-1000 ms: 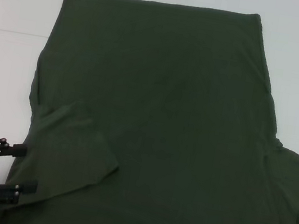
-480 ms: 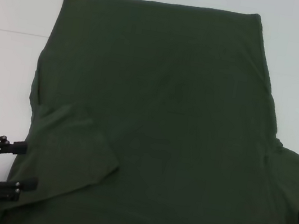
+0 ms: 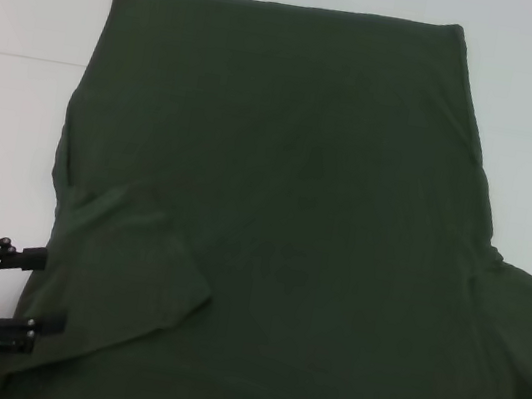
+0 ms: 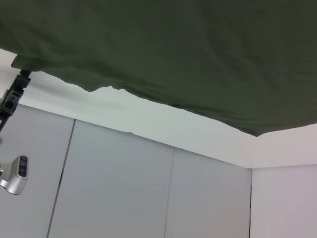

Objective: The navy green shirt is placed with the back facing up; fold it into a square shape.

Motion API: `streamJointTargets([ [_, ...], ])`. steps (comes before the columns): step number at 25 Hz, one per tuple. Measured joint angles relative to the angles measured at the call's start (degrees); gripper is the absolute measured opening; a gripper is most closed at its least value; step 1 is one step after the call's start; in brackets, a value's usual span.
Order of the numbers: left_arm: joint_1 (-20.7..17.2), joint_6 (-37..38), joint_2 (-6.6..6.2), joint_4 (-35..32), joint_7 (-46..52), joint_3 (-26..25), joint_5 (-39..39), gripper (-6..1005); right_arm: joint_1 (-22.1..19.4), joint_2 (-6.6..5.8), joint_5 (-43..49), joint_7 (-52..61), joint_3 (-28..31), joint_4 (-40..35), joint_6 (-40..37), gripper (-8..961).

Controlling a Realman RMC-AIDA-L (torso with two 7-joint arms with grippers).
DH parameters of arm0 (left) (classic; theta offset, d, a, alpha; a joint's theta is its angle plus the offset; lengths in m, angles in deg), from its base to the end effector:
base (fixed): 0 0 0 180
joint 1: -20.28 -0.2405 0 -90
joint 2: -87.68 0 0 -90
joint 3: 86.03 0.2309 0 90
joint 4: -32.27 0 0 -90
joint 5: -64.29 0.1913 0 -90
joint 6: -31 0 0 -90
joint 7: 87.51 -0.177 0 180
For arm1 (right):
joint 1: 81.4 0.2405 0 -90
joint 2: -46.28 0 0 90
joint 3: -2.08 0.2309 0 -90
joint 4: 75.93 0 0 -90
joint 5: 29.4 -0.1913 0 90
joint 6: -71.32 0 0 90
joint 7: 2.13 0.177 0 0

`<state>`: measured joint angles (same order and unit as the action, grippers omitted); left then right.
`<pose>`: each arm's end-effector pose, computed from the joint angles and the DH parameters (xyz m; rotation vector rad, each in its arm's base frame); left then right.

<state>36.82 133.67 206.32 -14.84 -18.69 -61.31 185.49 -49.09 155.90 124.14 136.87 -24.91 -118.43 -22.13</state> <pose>-0.2853 0.2469 0.0350 -2.5974 -0.5710 -0.6355 0.3273 0.2929 0.0533 -2.0716 1.9964 0.0252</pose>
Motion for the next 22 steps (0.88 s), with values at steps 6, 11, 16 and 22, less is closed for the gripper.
streamJointTargets([
  [6, 0.1, 0.0, 0.0, 0.0, 0.1, -0.4, 0.0, 832, -0.4, -0.5, -0.2, 0.1, 0.2, 0.0, -0.7, 906],
  [11, 0.1, 0.0, 0.0, 0.0, 0.2, -0.4, 0.0, 833, -0.5, 0.0, -0.2, 0.1, -0.1, 0.0, -0.4, 888],
  [16, 0.2, 0.0, 0.0, 0.0, 0.3, -0.4, 0.0, 833, -0.2, 0.3, -0.1, 0.1, -0.2, 0.1, -0.2, 870],
  [22, 0.3, -0.1, 0.0, 0.0, 0.3, -0.5, 0.0, 832, 0.1, 0.41, 1.2, 1.1, -0.6, 0.1, 0.3, 849],
])
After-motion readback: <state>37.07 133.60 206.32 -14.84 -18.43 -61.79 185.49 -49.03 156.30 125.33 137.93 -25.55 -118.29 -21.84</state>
